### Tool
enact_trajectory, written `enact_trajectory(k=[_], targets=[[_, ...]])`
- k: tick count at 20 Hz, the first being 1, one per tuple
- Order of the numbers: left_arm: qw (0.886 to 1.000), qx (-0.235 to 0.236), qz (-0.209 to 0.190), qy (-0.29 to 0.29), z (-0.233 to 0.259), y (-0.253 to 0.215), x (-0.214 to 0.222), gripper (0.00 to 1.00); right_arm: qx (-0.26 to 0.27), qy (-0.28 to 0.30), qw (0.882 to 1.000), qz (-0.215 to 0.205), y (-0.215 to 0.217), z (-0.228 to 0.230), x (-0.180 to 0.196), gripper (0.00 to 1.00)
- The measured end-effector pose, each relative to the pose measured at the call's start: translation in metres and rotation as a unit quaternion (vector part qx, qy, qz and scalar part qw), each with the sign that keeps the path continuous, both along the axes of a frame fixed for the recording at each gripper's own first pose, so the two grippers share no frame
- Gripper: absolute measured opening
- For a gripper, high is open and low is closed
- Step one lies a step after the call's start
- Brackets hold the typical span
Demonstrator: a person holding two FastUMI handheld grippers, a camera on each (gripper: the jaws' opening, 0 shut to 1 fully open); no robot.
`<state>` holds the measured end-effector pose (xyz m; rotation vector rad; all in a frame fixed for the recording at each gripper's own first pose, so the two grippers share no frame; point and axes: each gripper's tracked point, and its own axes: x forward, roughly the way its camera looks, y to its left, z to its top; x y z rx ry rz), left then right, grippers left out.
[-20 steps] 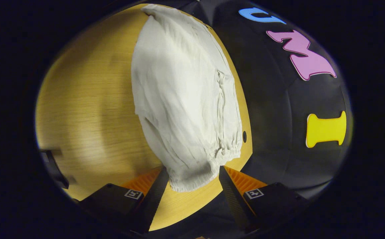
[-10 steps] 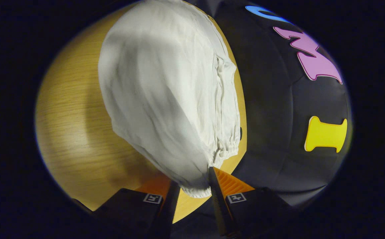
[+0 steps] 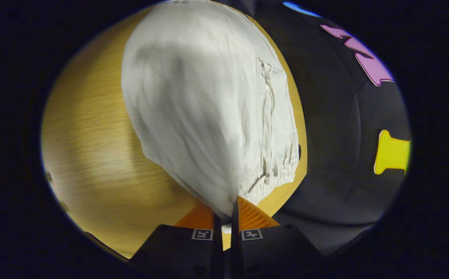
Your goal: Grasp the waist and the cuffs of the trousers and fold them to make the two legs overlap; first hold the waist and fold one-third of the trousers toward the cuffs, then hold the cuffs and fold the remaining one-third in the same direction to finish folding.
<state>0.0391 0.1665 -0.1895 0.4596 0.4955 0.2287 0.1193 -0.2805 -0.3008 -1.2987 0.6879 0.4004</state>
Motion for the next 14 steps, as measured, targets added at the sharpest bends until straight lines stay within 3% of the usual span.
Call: enact_trajectory(k=[4, 10, 13, 14], targets=[[0.992, 0.106, -0.05, 0.055, -0.018, 0.041, 0.007, 0.96, -0.016, 0.031, 0.999, 0.031, 0.0, 0.0, -0.001, 0.07], [0.957, 0.218, -0.121, 0.146, -0.051, 0.087, 0.026, 0.95, -0.036, 0.035, 0.997, 0.05, -0.001, 0.0, -0.002, 0.06], [0.93, 0.283, -0.163, 0.167, -0.057, 0.1, 0.043, 0.95, -0.043, 0.035, 0.997, 0.055, -0.001, 0.0, -0.001, 0.06], [0.91, 0.326, -0.188, 0.175, -0.055, 0.102, 0.049, 0.93, -0.043, 0.035, 0.997, 0.055, -0.001, 0.0, -0.001, 0.06]])
